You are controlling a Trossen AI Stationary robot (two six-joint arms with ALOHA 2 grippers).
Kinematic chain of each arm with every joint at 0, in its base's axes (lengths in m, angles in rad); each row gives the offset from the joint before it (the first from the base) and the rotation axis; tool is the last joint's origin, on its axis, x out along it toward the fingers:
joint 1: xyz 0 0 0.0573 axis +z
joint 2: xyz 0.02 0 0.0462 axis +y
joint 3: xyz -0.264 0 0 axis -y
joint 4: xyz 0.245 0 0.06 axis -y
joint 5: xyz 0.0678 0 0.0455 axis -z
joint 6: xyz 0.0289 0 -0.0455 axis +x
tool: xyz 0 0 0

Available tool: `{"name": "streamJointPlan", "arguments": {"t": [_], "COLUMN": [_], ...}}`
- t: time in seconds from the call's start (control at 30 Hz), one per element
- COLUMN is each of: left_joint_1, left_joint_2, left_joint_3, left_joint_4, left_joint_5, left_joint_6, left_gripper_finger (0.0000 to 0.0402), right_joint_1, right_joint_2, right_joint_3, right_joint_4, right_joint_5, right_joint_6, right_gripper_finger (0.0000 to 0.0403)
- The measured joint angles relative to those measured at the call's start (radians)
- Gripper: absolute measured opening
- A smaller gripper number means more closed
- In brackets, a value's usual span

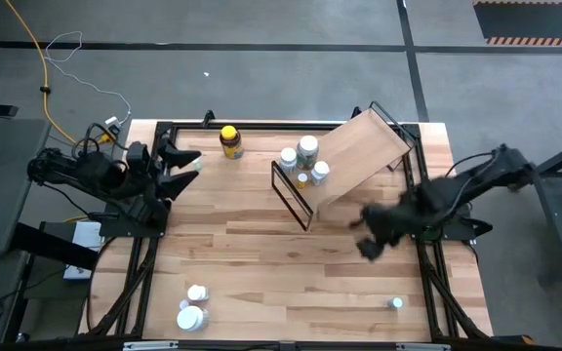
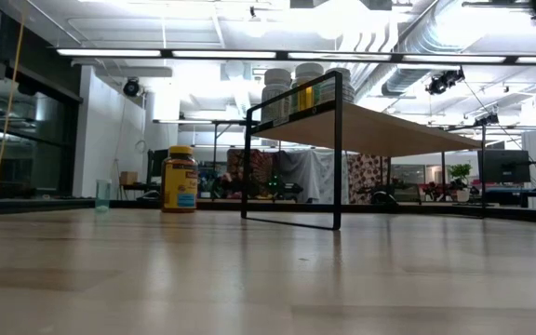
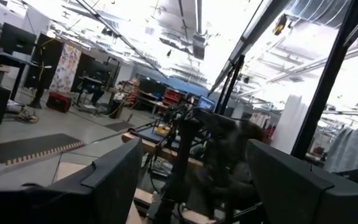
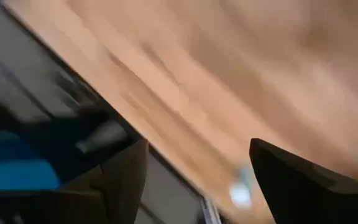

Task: Pick and place medicine bottles onto shelf by color
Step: Put the blue pill bottle on the shelf

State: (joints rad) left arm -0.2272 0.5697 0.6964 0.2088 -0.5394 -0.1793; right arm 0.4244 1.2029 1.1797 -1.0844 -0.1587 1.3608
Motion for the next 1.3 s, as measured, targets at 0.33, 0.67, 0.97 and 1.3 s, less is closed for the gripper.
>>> {"name": "streamJointPlan", "arguments": {"t": [0.33,0.67,0.97,1.3], "left_joint_1": [0.0,0.0,0.0,0.0], "left_joint_2": [0.0,0.0,0.0,0.0], "left_joint_3": [0.0,0.0,0.0,0.0], "left_joint_4": [-0.037,-0.036,-0.032,-0.03], "left_joint_5": [-0.022,-0.013,-0.03,-0.06], "left_joint_6": [-0.001,-0.019,-0.019,-0.027], "left_gripper_finger": [0.0278,0.0278,0.0278,0.0278], "right_joint_1": [0.339,0.524,0.512,0.512], "right_joint_2": [0.249,0.279,0.279,0.289], "right_joint_3": [0.001,-0.212,-0.271,-0.286], "right_joint_4": [-0.046,0.295,0.334,0.35], "right_joint_5": [-0.121,-0.127,-0.052,-0.078], "right_joint_6": [0.521,0.912,0.927,0.918], "right_gripper_finger": [0.027,0.027,0.027,0.0266]}}
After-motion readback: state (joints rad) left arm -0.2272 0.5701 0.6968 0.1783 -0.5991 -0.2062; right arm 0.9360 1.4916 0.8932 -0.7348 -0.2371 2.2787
